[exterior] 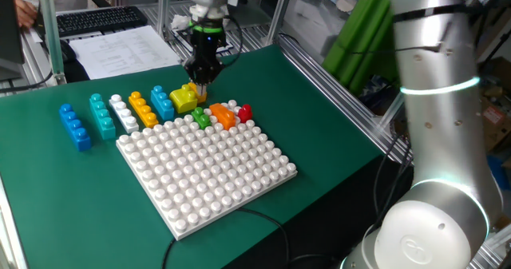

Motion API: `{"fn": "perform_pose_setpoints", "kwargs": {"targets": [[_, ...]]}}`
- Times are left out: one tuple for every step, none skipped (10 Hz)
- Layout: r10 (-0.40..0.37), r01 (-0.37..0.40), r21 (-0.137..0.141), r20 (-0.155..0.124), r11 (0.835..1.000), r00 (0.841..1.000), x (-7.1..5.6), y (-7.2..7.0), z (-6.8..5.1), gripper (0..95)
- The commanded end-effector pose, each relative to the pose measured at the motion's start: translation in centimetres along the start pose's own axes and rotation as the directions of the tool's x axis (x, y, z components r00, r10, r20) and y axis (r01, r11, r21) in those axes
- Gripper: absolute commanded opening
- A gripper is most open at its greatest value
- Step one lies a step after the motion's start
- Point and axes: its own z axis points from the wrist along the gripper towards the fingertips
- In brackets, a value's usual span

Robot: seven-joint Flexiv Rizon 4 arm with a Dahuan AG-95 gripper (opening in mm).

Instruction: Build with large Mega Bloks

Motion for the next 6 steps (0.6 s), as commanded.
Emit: {"fn": "perform_pose_setpoints", "kwargs": {"targets": [[-0.011,0.011,0.005,-0.030,1.000,1.000,1.53,0.14,0.09,0.0],[-0.008,0.008,0.009,-0.024,1.000,1.000,2.19,0.25,0.62,0.0],[-0.009,0.009,0.016,-0.018,1.000,1.000,2.33,0.26,0.70,0.0],[-0.002,0.003,0.018,-0.015,1.000,1.000,2.39,0.27,0.66,0.0],[0.006,-0.006,0.024,-0.017,1.000,1.000,2.44,0.28,0.63,0.0],[0.015,-0.014,0.033,-0.022,0.999,1.000,2.52,0.26,0.56,0.0]]}}
